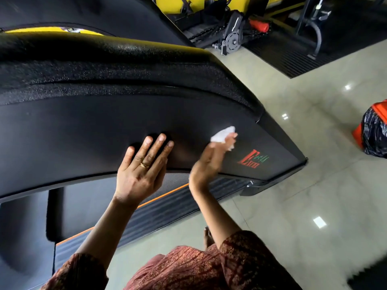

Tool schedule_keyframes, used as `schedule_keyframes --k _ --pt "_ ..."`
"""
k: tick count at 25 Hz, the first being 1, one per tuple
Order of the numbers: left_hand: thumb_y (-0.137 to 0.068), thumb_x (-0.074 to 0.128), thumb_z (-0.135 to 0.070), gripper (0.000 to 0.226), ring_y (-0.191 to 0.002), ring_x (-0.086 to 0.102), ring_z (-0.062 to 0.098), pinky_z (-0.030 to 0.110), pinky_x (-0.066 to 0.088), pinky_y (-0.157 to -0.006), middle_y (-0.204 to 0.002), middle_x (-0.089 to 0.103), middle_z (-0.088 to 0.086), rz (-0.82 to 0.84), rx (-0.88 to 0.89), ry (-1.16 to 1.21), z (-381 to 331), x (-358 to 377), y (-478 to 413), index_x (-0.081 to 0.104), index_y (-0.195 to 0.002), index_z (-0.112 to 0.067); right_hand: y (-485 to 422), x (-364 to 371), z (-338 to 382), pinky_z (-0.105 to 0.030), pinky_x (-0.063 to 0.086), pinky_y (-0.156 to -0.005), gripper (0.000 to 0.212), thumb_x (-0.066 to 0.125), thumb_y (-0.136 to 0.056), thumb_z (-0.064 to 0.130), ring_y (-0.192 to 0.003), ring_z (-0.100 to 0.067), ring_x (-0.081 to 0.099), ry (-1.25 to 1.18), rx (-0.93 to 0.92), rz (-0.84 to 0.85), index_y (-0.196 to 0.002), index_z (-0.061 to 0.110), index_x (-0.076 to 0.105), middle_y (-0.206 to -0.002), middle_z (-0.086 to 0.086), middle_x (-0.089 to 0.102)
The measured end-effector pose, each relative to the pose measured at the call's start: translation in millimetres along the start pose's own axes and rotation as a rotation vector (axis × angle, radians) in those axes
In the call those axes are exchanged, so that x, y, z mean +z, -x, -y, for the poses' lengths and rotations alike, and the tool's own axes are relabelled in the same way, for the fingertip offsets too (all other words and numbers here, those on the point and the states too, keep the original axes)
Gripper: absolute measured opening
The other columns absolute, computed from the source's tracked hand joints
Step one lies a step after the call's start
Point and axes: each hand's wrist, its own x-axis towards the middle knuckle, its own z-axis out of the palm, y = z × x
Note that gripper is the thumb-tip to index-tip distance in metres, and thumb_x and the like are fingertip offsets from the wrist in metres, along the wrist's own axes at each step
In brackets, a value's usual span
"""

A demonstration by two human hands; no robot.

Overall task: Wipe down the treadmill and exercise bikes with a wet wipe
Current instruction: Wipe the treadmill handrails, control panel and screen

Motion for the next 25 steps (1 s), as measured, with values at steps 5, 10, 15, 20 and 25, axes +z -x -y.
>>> schedule_keyframes --k 5,10,15,20,25 --pt "-0.086 0.061 -0.016 0.050 -0.143 0.022 0.015 0.035 0.018 -0.113 -0.157 0.020 -0.001 0.022 -0.021 0.051 13 -10 10 0.051 -0.135 -0.018 50 5 -40 -0.046 0.013 -0.118 0.052 0.033 -0.101 0.040 -0.144 -0.024 0.018 0.082 0.078 0.075 -0.137 0.005 0.042 -0.156 -0.003 0.019" --pt "-0.086 0.059 -0.014 0.048 -0.143 0.023 0.015 0.034 0.019 -0.113 -0.157 0.020 -0.001 0.014 -0.041 0.067 31 -25 25 0.052 -0.134 -0.017 91 36 13 -0.024 0.014 -0.118 0.058 0.033 -0.098 0.036 -0.143 -0.012 0.016 0.007 0.316 -0.066 -0.145 0.003 0.026 -0.154 -0.002 0.012" --pt "-0.089 0.054 -0.013 0.044 -0.143 0.023 0.013 0.033 0.016 -0.115 -0.152 0.028 -0.001 0.009 -0.070 0.095 45 -37 38 0.055 -0.132 -0.017 69 43 -11 -0.011 0.018 -0.112 0.047 0.033 -0.101 0.028 -0.138 -0.006 0.023 -0.126 0.379 -0.267 -0.145 0.010 0.028 -0.149 0.006 0.016" --pt "-0.090 0.054 -0.013 0.042 -0.143 0.020 0.012 0.033 0.015 -0.115 -0.144 0.040 0.002 -0.013 -0.128 0.123 61 -53 53 0.057 -0.131 -0.016 102 62 46 -0.013 0.026 -0.109 0.048 0.040 -0.100 0.026 -0.133 -0.015 0.038 -0.063 0.393 -0.265 -0.145 0.009 0.033 -0.144 -0.001 0.039" --pt "-0.092 0.046 -0.011 0.044 -0.145 0.016 0.013 0.036 0.009 -0.117 -0.155 0.018 -0.002 -0.038 -0.208 0.181 84 -70 70 0.047 -0.136 -0.011 169 82 74 -0.032 0.025 -0.115 0.039 0.047 -0.098 0.019 -0.137 -0.009 0.028 -0.049 0.025 -0.022 -0.133 0.002 0.042 -0.142 -0.007 0.035"
